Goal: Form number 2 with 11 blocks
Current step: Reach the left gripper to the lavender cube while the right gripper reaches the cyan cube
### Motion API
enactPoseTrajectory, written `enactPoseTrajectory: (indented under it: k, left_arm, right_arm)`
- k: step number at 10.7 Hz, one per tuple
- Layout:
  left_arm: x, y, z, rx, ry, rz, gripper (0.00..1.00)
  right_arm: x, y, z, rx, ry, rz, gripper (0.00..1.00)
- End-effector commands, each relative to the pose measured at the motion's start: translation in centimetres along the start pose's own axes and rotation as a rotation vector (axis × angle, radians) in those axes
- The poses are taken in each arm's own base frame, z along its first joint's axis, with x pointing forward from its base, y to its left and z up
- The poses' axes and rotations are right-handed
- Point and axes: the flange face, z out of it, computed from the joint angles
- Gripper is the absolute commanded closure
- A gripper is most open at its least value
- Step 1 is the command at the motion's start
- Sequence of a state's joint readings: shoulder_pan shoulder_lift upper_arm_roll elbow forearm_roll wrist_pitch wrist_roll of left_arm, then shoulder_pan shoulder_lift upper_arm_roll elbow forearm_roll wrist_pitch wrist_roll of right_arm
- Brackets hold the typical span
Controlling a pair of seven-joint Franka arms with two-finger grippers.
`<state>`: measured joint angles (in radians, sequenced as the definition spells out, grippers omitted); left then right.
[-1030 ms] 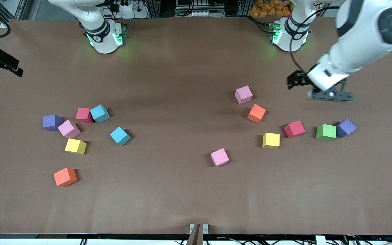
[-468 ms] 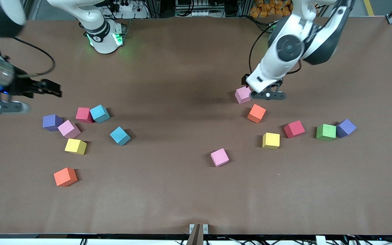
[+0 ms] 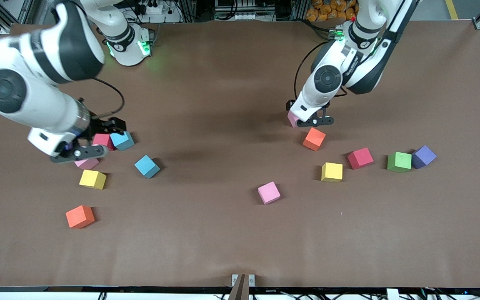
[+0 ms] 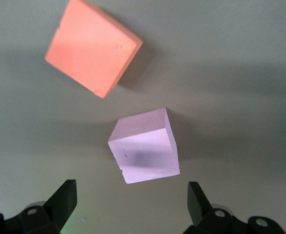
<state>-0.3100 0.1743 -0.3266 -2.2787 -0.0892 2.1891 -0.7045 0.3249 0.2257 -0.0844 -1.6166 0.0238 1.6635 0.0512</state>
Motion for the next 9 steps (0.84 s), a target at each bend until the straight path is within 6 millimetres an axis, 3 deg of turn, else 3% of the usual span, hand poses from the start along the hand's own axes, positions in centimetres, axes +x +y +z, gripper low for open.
enactPoseTrajectory:
  k: [1,3,6,8,9]
  left_arm:
    - [0.4,0.6,1.7,-0.001,-0.008,-0.156,0.0]
    - [0.3,0.8,2.2,-0.001,-0.013,-0.195,0.0]
    - [0.6,0.8,3.6,0.0,-0.022,-0.202,0.0]
    - [1.0,0.9,4.6,-0.002,-0.024,-0.202,0.0]
    - [1.0,0.9,5.1,0.002,-0.031,-0.201,0.0]
  right_arm:
    - [0.1,-0.8,2.8,0.008,0.036,-0.067,0.0]
    - [0.8,-1.8,6.1,0.006,0.047,-0.199,0.0]
    - [1.2,-5.4,10.9,-0.009,0.106,-0.283,0.0]
    - [1.6,-5.1,13.8,0.009,0.115,-0.248,0.0]
    - [1.7,-3.9,15.2,0.074,0.102,-0.179,0.0]
